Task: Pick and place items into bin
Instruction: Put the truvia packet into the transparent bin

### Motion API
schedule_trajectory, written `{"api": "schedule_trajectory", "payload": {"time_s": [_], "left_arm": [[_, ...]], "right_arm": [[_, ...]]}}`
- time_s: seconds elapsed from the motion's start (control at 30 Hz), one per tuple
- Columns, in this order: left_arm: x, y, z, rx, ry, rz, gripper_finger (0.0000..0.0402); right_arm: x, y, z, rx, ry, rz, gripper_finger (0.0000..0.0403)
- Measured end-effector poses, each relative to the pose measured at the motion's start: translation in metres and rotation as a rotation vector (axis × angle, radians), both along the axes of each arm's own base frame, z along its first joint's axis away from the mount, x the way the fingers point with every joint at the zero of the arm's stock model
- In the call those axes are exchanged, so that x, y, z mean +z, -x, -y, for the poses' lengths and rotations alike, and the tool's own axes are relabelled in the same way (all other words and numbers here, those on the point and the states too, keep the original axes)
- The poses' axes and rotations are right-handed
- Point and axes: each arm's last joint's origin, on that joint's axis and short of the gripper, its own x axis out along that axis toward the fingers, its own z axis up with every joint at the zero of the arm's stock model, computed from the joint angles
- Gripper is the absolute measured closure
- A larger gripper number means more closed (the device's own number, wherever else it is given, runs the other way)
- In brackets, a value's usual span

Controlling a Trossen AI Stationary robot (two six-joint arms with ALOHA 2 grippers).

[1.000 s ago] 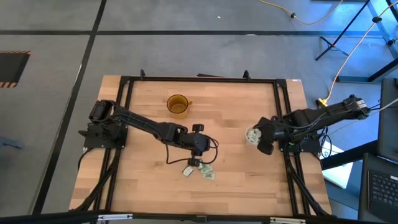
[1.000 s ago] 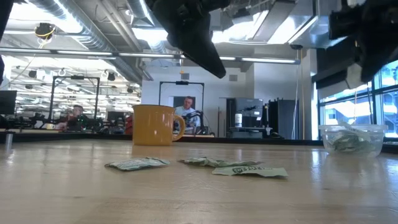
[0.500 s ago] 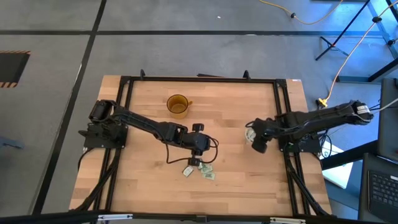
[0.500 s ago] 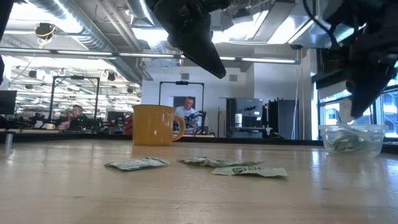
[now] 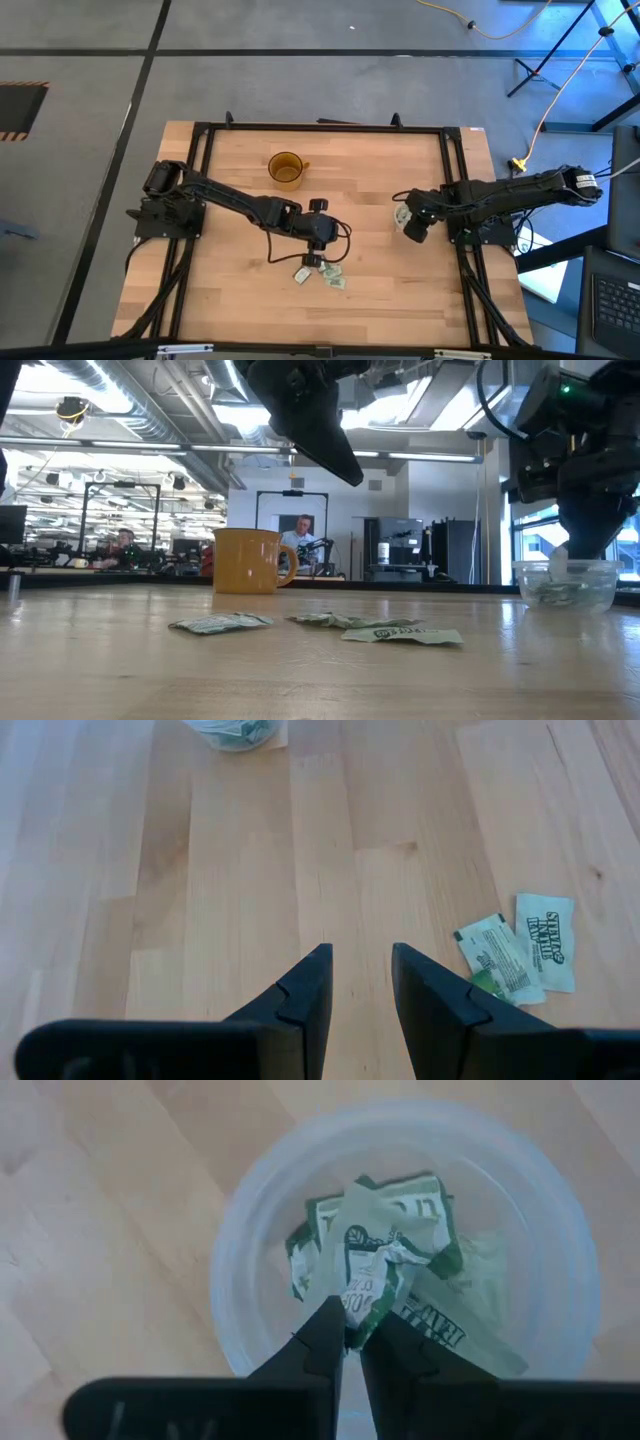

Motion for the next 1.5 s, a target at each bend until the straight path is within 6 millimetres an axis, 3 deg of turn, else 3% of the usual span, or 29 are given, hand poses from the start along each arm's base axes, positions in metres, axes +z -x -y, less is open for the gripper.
{"api": "schedule_trajectory", "payload": {"time_s": [0.43,0.6,0.73,1.2,1.5], "left_arm": [[0.0,0.0,0.0,0.0,0.0,-0.001,0.0302],[0.0,0.0,0.0,0.0,0.0,-0.001,0.0302],[0.0,0.0,0.0,0.0,0.0,-0.002,0.0302],[-0.001,0.001,0.0,0.002,0.0,-0.01,0.0302],[-0.001,0.001,0.0,0.012,0.009,-0.009,0.0302]], "right_arm": [[0.022,-0.006,0.0,-0.008,0.013,0.026,0.029],[0.039,-0.006,0.004,-0.045,0.117,-0.003,0.0282],[0.042,-0.01,0.004,-0.029,0.125,0.047,0.0281],[-0.001,-0.004,0.002,-0.039,0.074,0.049,0.0281],[-0.008,0.0,0.002,-0.059,0.067,0.033,0.0281]]}}
